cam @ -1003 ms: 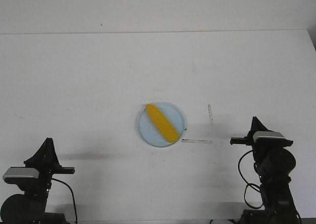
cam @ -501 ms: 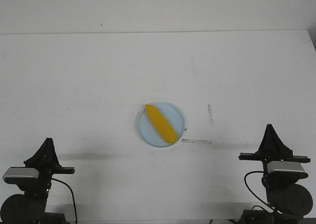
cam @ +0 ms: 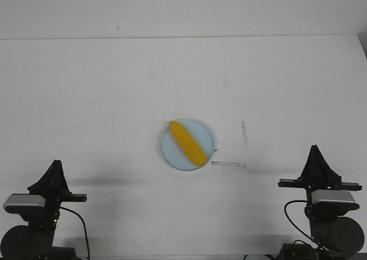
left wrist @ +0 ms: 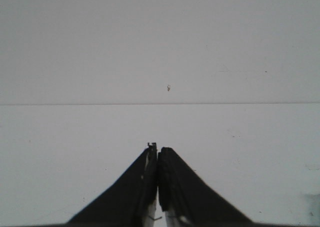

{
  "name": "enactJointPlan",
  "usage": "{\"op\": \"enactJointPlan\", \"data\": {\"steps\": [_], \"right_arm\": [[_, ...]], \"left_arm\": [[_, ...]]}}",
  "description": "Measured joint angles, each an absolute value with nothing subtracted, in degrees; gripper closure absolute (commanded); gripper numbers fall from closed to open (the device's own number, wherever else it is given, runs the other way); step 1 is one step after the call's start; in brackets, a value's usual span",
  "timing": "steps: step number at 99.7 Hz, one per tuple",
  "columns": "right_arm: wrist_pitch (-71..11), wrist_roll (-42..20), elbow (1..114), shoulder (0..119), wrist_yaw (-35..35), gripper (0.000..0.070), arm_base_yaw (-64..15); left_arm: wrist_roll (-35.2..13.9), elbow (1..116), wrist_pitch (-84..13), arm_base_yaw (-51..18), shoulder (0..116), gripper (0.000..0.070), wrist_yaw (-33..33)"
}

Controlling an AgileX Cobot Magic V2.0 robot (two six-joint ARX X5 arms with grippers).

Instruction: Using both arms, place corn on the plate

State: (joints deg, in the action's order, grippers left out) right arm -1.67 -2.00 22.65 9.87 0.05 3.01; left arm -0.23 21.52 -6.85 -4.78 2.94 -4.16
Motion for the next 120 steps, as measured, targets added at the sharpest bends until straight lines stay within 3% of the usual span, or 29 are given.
{"op": "enactJointPlan", "data": {"steps": [62, 100, 120], "right_arm": [[-1.69, -1.98, 22.65, 9.87, 0.05, 0.0689, 3.01], [-1.69, -2.00, 22.65, 9.87, 0.05, 0.0689, 3.01], [-1.74, -2.00, 22.65, 9.87, 0.03, 0.0689, 3.01]], "left_arm": [[-0.60, 20.99, -6.48, -4.78, 2.74, 0.0698, -4.16], [-1.37, 7.60, 5.63, -2.39, 1.78, 0.0698, -4.16], [-2.22, 2.48, 6.94, -1.52, 0.30, 0.0698, -3.66]]}}
